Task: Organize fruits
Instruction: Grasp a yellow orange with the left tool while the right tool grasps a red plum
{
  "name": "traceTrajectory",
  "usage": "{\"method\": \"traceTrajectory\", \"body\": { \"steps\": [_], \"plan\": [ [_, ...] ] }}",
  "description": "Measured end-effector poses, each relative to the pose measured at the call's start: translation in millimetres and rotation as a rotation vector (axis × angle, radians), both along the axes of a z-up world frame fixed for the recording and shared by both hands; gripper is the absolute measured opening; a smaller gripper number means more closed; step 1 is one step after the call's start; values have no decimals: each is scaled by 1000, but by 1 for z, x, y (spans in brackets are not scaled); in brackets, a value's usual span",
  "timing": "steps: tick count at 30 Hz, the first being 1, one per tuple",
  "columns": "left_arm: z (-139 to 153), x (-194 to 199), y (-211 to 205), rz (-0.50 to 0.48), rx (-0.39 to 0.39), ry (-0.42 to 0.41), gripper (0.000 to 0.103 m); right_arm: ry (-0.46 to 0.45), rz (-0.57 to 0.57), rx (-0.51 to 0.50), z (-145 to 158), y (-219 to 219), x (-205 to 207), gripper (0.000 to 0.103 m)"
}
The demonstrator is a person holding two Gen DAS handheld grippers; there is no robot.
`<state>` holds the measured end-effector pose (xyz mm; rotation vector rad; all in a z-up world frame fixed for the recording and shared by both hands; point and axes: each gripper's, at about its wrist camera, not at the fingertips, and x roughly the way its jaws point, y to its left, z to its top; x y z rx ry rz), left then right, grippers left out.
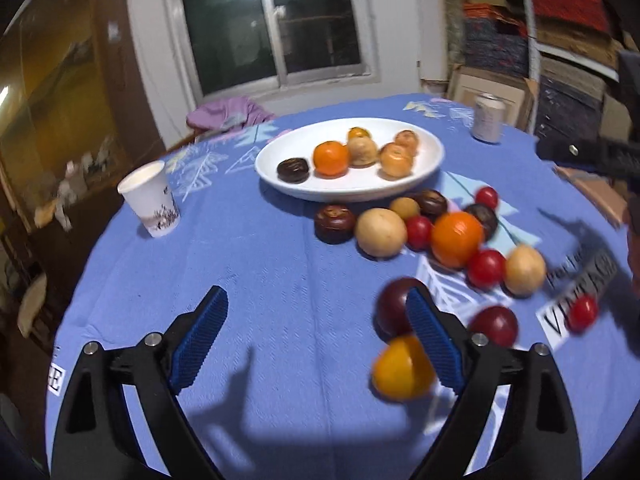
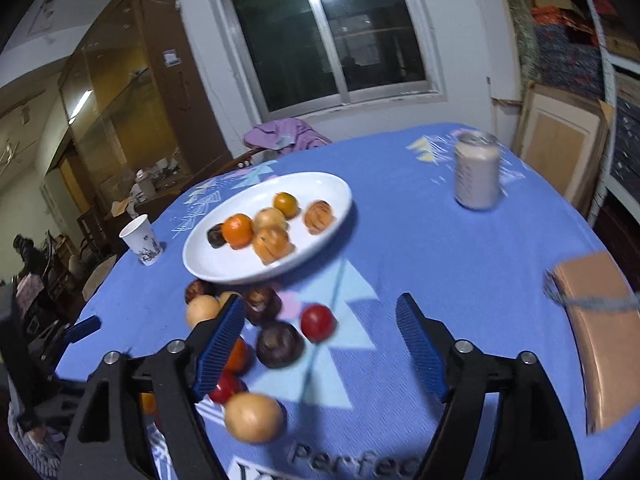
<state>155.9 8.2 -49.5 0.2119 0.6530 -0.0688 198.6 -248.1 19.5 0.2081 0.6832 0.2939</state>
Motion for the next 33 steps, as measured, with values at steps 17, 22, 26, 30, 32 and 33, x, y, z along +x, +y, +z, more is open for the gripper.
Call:
{"method": "traceTrajectory", "body": {
  "steps": [17, 22, 26, 30, 32, 33],
  "plan": [
    [-25, 8, -13, -108, -16, 165, 76, 24, 8, 26, -5, -1, -3, 88],
    [-28, 9, -13, -139, -54, 196, 56, 50, 6, 33, -9, -1, -2, 88],
    [-28, 10, -15, -151, -56, 201, 56, 52, 12, 25, -10, 1, -1, 88],
    [-34, 13, -17, -155, -52, 242, 56, 60, 9, 28, -11, 1, 0, 88],
    [-35, 13, -16, -151, -63, 252, 56, 61, 9, 28, -11, 0, 0, 88],
    [-36, 13, -15, -151, -68, 259, 56, 61, 10, 28, -11, 0, 0, 88]
  ]
}}
